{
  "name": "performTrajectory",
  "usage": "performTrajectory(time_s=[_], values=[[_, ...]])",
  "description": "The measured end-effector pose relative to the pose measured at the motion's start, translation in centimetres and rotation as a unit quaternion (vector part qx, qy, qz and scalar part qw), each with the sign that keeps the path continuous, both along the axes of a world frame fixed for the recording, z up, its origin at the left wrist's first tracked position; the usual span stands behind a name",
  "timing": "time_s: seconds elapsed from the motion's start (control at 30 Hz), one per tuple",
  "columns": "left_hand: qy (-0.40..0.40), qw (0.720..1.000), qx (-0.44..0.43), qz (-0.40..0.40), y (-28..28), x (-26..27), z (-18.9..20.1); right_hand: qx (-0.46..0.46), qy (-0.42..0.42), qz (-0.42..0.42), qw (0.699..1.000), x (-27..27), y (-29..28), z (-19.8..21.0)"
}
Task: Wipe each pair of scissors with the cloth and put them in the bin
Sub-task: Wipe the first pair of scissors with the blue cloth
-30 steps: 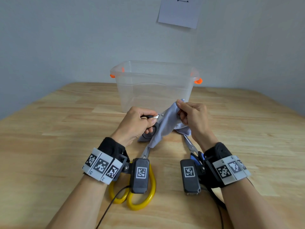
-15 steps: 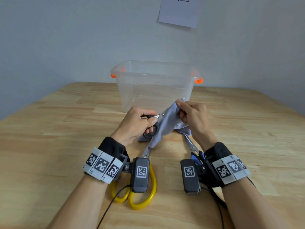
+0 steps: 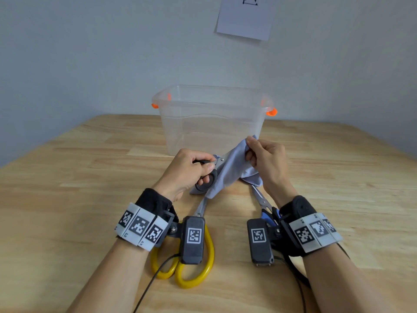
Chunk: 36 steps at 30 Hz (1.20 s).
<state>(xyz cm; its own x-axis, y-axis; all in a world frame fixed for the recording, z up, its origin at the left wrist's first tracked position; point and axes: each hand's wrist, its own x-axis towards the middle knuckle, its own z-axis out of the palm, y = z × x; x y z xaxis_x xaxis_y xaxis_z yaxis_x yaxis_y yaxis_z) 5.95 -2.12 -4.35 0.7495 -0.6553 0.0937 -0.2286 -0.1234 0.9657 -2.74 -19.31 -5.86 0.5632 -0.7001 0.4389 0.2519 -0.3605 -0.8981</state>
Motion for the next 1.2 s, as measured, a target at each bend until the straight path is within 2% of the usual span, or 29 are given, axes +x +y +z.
performTrajectory(time_s=[0.1, 0.27, 0.47, 0.87, 1.07, 1.2], values=[[0.001, 1.000, 0.007, 0.007, 0.1, 0.3, -0.1, -0.003, -0.006, -0.022, 1.000, 0.0, -0.3, -0.1], [0.021, 0.998, -0.035, 0.046, 0.3, 0.8, 0.0, -0.009, 0.001, -0.061, 0.998, -0.4, -0.8, 0.0], [0.033, 0.997, -0.059, 0.030, 0.1, 0.4, 0.0, -0.001, 0.084, 0.025, 0.996, 0.0, 0.6, 0.1], [0.022, 0.997, -0.079, -0.007, -0.1, 0.1, -0.2, 0.074, 0.137, 0.208, 0.966, -0.6, 1.3, 0.5], [0.005, 0.996, -0.084, -0.002, -0.1, 0.4, -0.4, 0.080, 0.128, 0.257, 0.955, -0.6, 1.6, 0.5], [-0.010, 0.997, -0.080, -0.003, -0.2, 0.3, -0.5, 0.076, 0.113, 0.246, 0.960, -0.4, 1.8, 0.3]])
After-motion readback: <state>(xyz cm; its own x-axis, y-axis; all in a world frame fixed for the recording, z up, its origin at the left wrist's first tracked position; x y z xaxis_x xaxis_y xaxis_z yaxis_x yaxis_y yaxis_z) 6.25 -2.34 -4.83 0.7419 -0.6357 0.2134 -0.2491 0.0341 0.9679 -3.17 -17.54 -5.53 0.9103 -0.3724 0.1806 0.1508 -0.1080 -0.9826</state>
